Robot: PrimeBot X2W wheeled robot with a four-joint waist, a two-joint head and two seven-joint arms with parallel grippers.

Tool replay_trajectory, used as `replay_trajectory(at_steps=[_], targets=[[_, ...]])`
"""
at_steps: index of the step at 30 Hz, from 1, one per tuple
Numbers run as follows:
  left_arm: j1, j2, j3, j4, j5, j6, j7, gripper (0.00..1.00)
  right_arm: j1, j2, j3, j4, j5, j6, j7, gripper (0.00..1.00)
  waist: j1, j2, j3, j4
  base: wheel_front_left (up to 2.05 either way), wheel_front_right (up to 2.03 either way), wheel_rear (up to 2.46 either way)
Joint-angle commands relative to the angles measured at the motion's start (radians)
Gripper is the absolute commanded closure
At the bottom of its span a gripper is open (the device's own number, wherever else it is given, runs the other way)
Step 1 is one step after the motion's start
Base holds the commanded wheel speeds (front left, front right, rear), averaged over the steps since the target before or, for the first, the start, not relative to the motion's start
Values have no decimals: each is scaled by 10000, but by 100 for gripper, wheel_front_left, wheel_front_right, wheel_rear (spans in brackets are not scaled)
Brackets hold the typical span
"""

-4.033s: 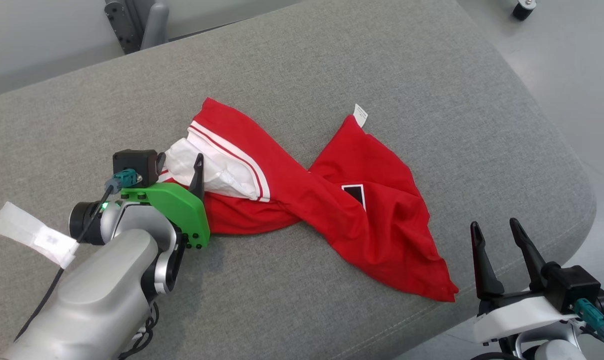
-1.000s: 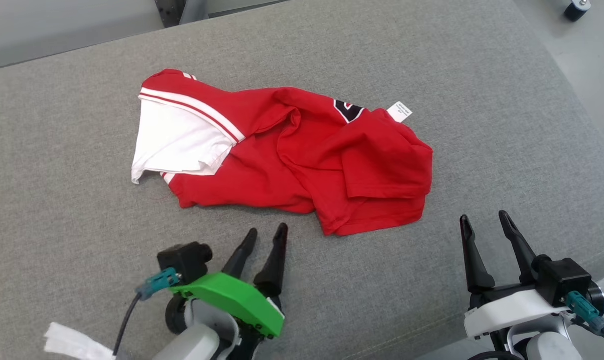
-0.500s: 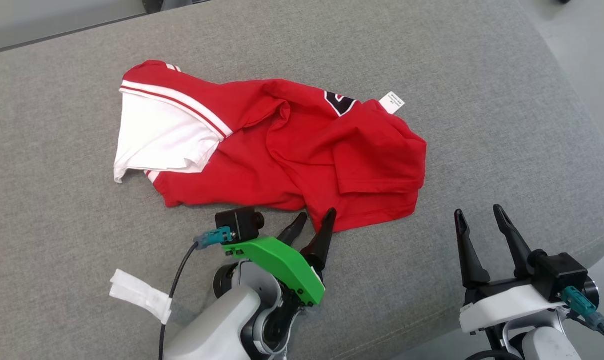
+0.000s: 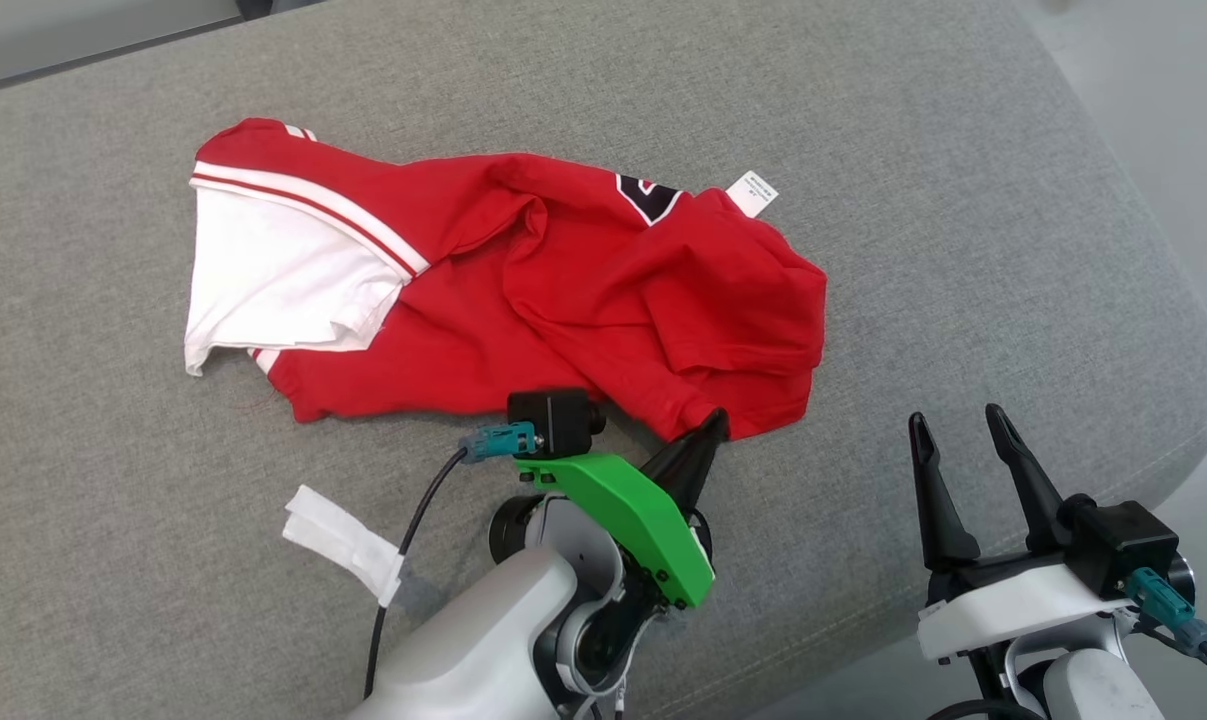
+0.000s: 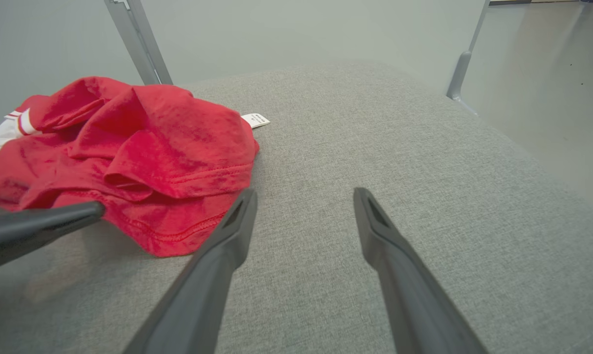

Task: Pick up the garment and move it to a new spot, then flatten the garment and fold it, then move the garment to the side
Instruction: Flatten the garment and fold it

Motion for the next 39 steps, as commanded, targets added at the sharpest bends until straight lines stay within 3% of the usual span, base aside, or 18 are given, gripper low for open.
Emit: replay_trajectory(at_steps=[1, 4, 11, 17, 22, 29, 31, 32, 33, 39], targets=[[-137, 50, 24, 44, -1, 100, -100, 100, -114, -15, 8, 3, 64, -14, -32, 0, 0, 0, 10, -20, 0, 0, 0], [-171, 11, 58, 279, -2, 372, -332, 100, -132, -17, 14, 6, 76, -14, -32, 0, 0, 0, 20, -71, 0, 0, 0], [-159, 1, -150, 630, -164, 165, -445, 100, -94, -15, 8, 1, 87, -14, -32, 0, 0, 0, 42, -116, 0, 0, 0], [-37, -3, -1154, -89, -460, -164, -406, 100, -179, -15, 97, 32, 70, -14, -32, 0, 0, 0, 65, -240, 0, 0, 0], [38, -5, -2016, -257, -614, 45, -589, 100, -128, -17, 60, 22, 50, -14, -32, 0, 0, 0, 124, -360, 0, 0, 0], [170, 34, -2618, 783, -962, 183, -1024, 100, -136, -17, 153, 69, -6, -14, -32, 0, 0, 0, 193, -480, 0, 0, 0], [137, 52, -2677, 867, -1219, 140, -1128, 51, -193, -17, 159, 56, 35, -14, -32, 0, 0, 0, 187, -503, 0, 0, 0], [107, 50, -2706, 820, -1316, 106, -1142, 7, -178, -17, 126, 46, 39, -14, -32, 0, 0, 0, 169, -478, 0, 0, 0], [41, 44, -2742, 781, -1398, 124, -1136, 0, -145, -15, 103, 42, 21, -14, -32, 0, 0, 0, 151, -449, 0, 0, 0], [-271, 21, -2872, 296, -1854, 31, -450, 0, 34, -15, -38, -3, -198, -14, -32, 0, 0, 0, -143, -151, 0, 0, 0]])
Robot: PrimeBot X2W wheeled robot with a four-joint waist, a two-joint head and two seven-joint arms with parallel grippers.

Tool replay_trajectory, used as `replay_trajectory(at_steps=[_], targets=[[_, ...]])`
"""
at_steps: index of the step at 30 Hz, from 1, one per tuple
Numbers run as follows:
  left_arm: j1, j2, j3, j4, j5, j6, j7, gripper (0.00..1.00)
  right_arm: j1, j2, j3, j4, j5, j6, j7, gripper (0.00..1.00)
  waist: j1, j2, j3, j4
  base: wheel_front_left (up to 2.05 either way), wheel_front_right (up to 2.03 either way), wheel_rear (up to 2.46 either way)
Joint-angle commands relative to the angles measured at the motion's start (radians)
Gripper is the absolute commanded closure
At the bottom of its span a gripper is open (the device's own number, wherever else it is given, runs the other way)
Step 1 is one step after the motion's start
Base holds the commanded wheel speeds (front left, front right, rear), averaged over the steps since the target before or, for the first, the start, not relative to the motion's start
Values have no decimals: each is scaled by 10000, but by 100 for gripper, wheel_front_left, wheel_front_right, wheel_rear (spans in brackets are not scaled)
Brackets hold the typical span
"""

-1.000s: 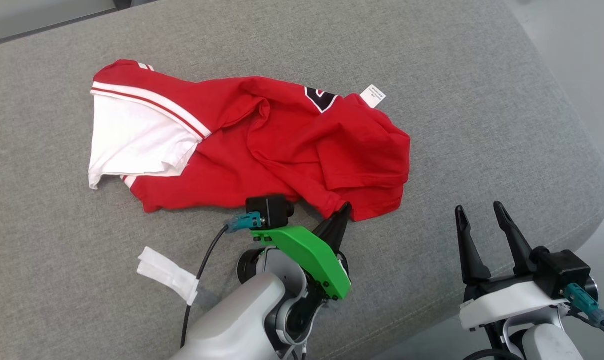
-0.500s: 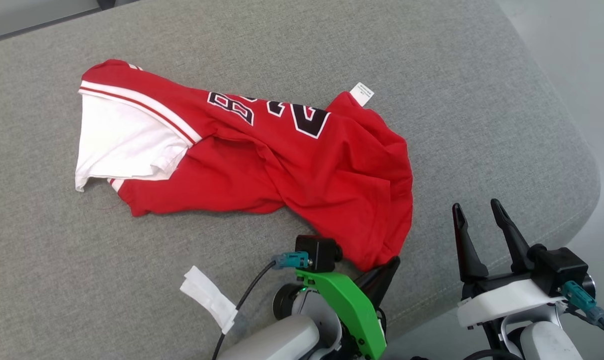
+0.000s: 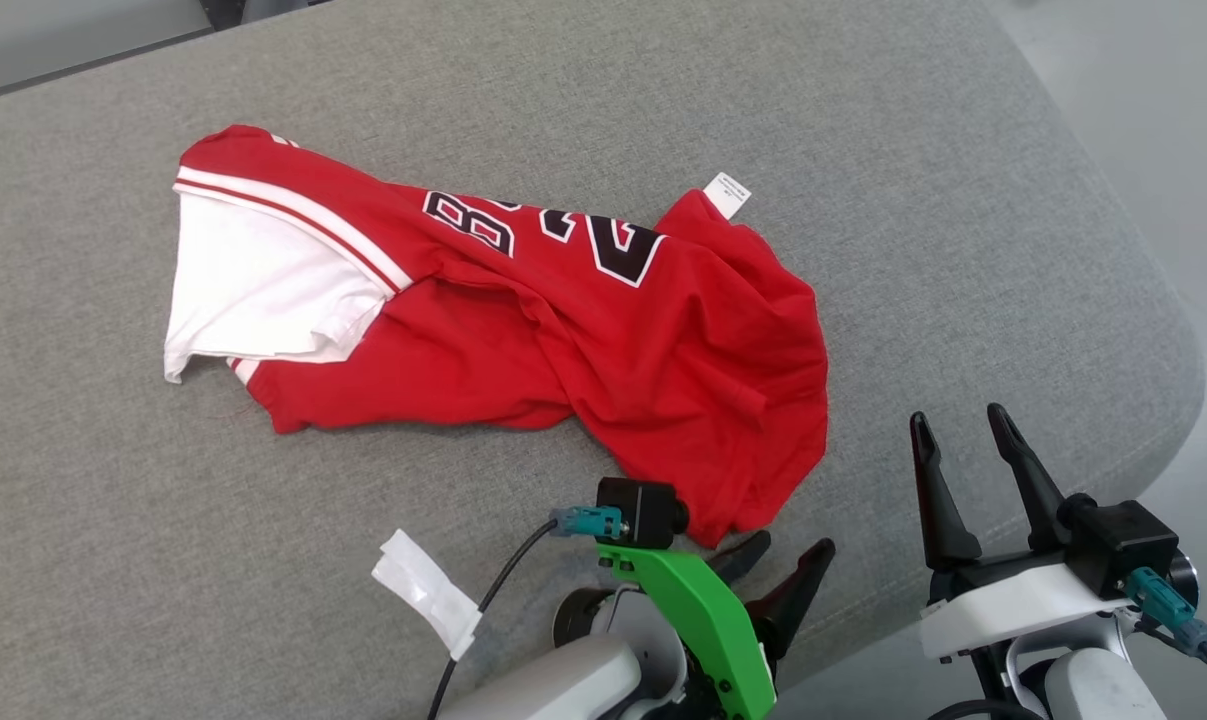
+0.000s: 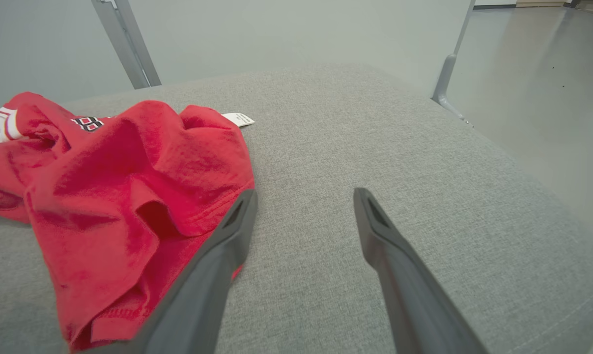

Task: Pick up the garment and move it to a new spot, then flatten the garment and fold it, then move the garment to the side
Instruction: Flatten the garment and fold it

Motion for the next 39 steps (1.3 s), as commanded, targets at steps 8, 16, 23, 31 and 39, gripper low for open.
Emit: replay_trajectory(at_steps=[8, 16, 23, 31, 39], targets=[[167, 1348, 583, -1249, -256, 152, -168, 0, 115, -19, -174, -360, -344, -14, -32, 0, 0, -1, -596, 646, 0, 0, 0], [912, 3556, 2459, -2677, -220, 1562, -1226, 0, 336, -19, -197, -589, -579, -14, -32, 0, 0, -1, -1071, 1210, 0, 0, 0], [1261, 3932, 3858, -2606, 2787, 2305, -1354, 0, 734, -23, -307, -706, -789, -14, -32, 0, 0, -1, -1706, 1526, 0, 0, 0], [3544, 3219, 6320, -2782, 5958, 1671, -1347, 0, 1222, -22, -701, -1146, -1080, -14, -32, 0, 0, -1, -2547, 2371, 0, 0, 0], [5628, 2937, 8677, -2939, 8388, 547, -1348, 0, 1595, -20, -1044, -1053, -1431, -14, -32, 0, 0, -1, -3189, 3181, 0, 0, 0]])
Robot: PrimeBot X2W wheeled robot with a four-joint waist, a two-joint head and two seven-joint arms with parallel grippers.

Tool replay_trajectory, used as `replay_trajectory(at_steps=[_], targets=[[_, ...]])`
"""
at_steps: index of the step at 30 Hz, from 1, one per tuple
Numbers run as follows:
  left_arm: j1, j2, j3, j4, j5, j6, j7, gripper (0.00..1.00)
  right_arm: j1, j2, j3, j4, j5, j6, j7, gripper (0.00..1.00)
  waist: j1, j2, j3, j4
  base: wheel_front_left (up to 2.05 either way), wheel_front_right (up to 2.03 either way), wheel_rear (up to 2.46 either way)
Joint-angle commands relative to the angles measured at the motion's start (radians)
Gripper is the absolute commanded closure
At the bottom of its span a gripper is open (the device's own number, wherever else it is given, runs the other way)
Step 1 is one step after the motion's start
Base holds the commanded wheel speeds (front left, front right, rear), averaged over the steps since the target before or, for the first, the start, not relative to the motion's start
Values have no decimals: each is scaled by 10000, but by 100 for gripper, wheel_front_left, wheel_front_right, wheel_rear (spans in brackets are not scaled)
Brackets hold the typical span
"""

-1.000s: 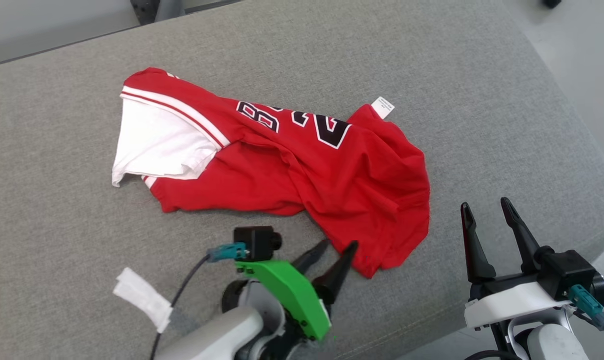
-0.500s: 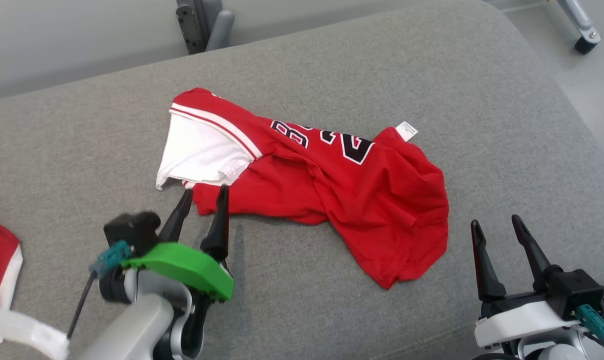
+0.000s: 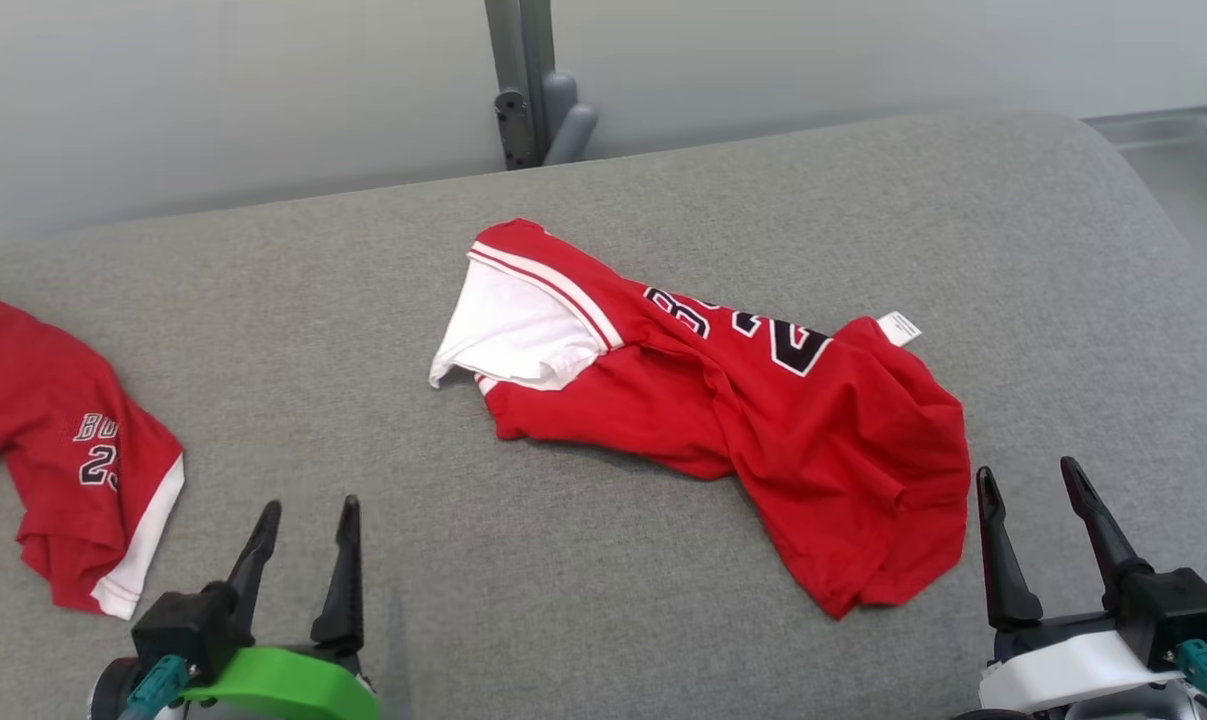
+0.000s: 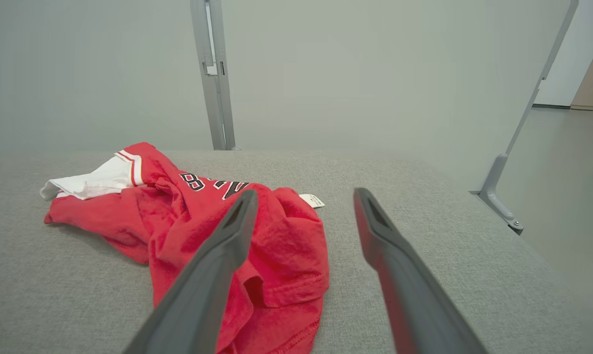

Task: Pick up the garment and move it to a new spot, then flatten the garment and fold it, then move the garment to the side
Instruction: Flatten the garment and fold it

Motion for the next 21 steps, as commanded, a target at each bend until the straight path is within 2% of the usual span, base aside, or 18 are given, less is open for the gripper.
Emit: replay_trajectory(at_steps=[1, 9, 10, 16, 21], targets=[[401, -41, 391, -5, 287, -247, 1, 0, 200, -22, -32, 135, -98, -14, -32, 0, 0, 0, -449, 478, 0, 0, 0], [1417, -382, 1762, -342, 1697, -1454, 1, 0, 491, -20, 42, 385, 3, -14, -32, 0, 0, 0, -530, 597, 0, 0, 0], [1417, -382, 1762, -342, 1697, -1454, 1, 0, 491, -20, 42, 385, 3, -14, -32, 0, 0, 0, -530, 597, 0, 0, 0], [1676, -867, 2458, -319, 2329, -2160, 1, 0, 608, -23, 214, 731, 45, -14, -32, 0, 0, 0, -557, 536, 0, 0, 0], [1814, -1224, 2940, -286, 2693, -2454, 0, 0, 585, -22, 359, 914, 69, -14, -32, 0, 0, 0, -562, 455, 0, 0, 0]])
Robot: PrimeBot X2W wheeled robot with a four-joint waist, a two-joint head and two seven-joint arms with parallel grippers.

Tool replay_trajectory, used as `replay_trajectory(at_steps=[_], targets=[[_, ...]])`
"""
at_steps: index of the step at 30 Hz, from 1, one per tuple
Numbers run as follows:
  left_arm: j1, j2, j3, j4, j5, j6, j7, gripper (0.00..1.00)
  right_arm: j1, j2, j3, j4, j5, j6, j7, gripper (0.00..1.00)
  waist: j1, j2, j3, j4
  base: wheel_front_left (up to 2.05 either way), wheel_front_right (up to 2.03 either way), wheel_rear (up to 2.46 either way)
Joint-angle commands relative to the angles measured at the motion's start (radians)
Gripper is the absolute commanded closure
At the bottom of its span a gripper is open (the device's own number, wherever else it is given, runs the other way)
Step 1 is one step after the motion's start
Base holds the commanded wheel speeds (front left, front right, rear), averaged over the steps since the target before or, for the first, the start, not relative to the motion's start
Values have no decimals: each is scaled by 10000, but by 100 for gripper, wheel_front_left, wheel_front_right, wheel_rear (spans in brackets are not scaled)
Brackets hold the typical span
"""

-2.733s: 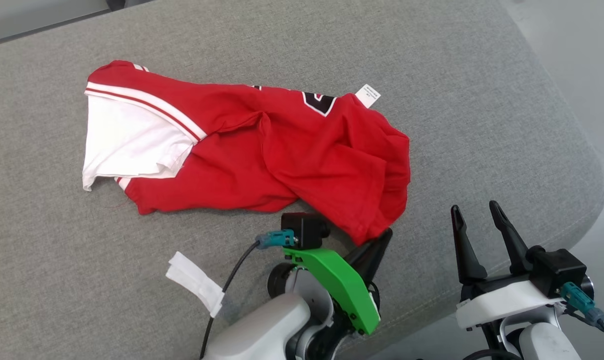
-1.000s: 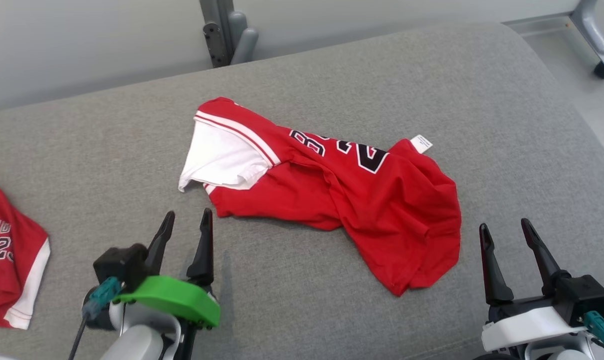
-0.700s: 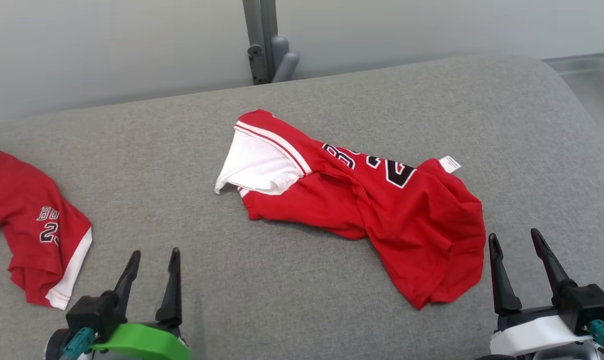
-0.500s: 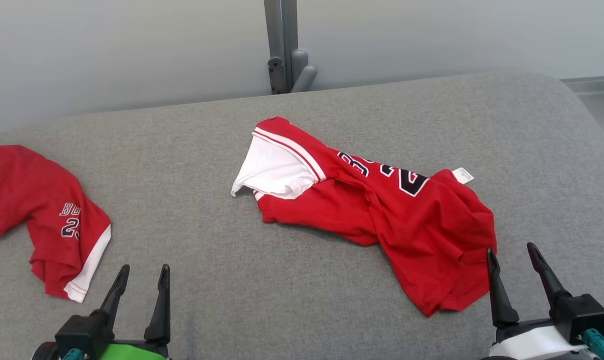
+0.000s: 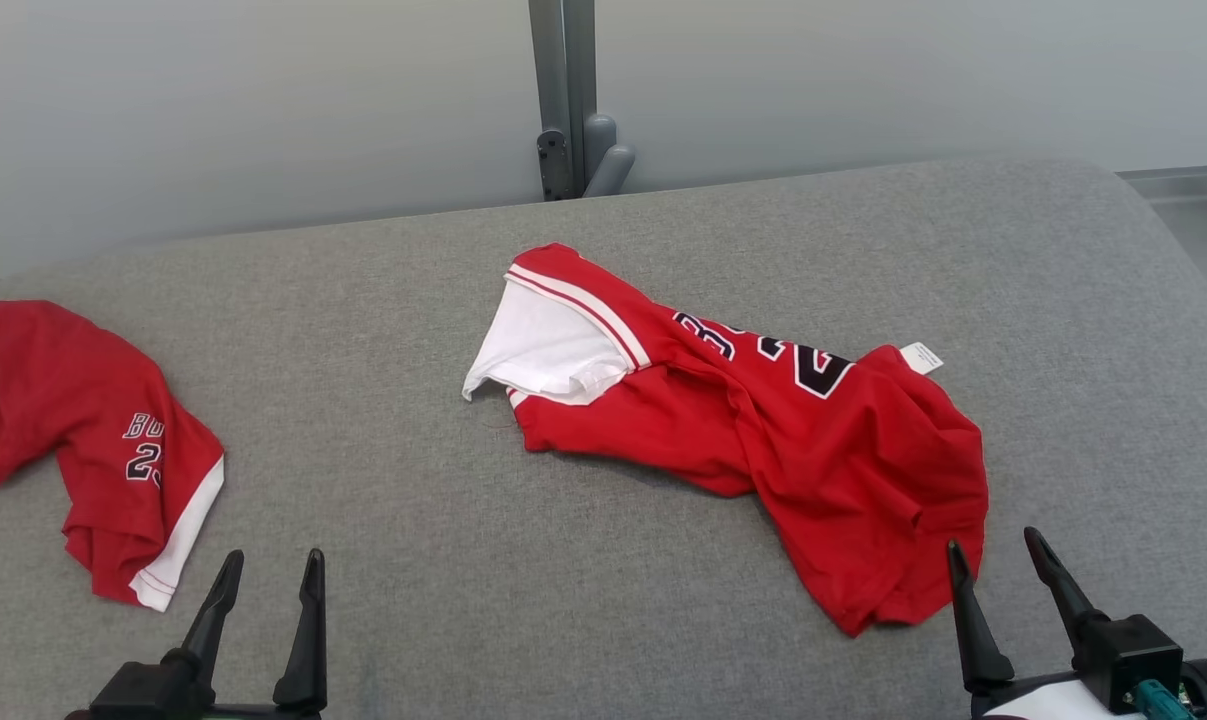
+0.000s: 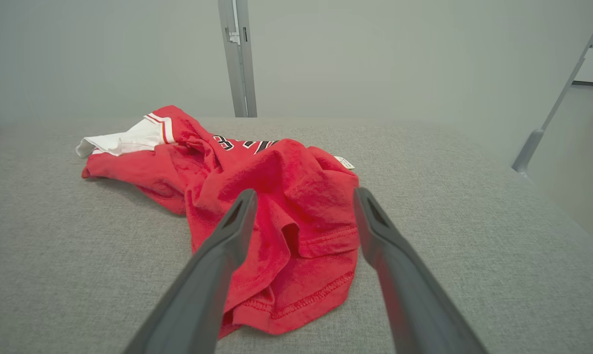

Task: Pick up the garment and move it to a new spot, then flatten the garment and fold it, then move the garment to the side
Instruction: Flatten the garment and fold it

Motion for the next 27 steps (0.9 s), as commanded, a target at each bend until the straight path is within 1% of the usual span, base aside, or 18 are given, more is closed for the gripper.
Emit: replay_trajectory(at_steps=[1, 3, 5, 10, 15, 17, 22, 27], targets=[[144, -44, 111, 26, 85, -66, 0, 0, 48, -22, 54, 66, 30, -14, -32, 0, 0, 0, 9, -35, 0, 0, 0], [127, -193, 302, 47, 47, -183, 0, 0, 120, -19, 200, 297, 119, -14, -32, 0, 0, 0, 45, -76, 0, 0, 0], [-105, -255, 443, 163, -254, -300, 0, 0, 173, -17, 523, 639, 417, -14, -32, 0, 0, 0, 180, -64, 0, 0, 0], [-1694, 301, 277, 496, -602, -472, 114, 0, -467, -26, 1260, 1446, 1083, -14, -32, 0, 0, 0, 982, -4, 0, 0, 0], [-3647, 884, -55, 911, -1231, -515, 1252, 0, -1282, -23, 1863, 2175, 1724, -14, 18, 0, 0, 0, 1740, -180, 0, 0, 0], [-4362, 1096, -176, 1056, -1323, -522, 1548, 0, -1638, -29, 1993, 2437, 1915, -14, 30, 0, 0, 0, 1992, -274, 0, 0, 0], [-5485, 1386, -438, 1522, -1330, -528, 1873, 0, -2121, -25, 2279, 2844, 2166, -14, 14, 0, 0, 0, 2370, -580, 0, 0, 0], [-5934, 1476, -618, 2001, -1410, -525, 1786, 0, -2188, -23, 2458, 2872, 2177, -14, -9, 0, 0, 0, 2535, -812, 0, 0, 0]])
